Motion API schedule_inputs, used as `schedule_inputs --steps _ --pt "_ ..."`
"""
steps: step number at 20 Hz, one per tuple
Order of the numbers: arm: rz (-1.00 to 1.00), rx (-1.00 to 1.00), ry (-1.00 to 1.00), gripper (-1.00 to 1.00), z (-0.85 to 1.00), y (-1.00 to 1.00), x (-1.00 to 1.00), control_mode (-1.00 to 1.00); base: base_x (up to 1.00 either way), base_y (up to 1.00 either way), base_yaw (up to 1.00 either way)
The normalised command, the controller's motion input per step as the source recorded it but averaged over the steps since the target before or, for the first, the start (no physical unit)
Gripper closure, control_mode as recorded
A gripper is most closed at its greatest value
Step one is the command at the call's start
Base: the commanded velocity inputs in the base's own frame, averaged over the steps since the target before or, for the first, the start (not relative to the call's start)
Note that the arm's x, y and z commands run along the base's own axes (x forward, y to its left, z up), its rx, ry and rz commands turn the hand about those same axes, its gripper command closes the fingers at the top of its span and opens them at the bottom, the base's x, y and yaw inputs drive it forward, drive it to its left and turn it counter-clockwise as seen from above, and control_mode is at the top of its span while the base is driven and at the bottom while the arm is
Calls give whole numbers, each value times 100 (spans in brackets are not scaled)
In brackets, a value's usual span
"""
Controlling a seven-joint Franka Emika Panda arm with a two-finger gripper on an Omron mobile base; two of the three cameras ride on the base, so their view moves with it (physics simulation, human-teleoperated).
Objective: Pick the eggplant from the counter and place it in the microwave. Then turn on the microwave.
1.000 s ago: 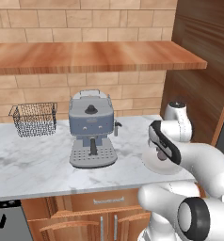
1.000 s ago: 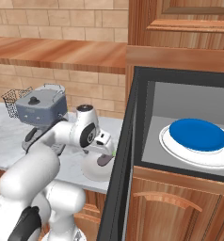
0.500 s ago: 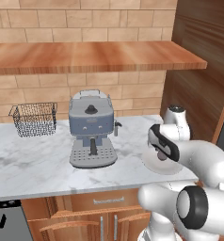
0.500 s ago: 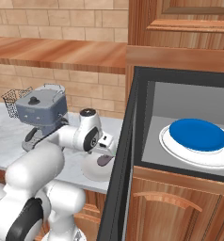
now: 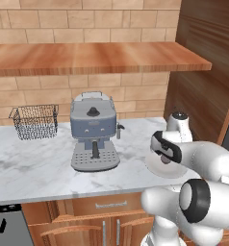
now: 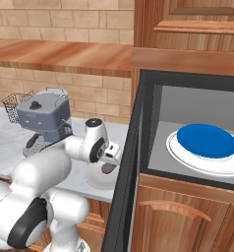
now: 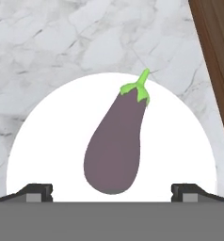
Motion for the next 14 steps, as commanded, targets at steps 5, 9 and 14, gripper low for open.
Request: schedule_inputs --steps 5,9,14 --pt "0 0 1 -100 -13 -3 15 -100 0 0 0" --pt "0 0 0 -100 -11 -3 11 -100 0 0 0" --pt "0 0 0 -100 -10 -2 2 -100 0 0 0"
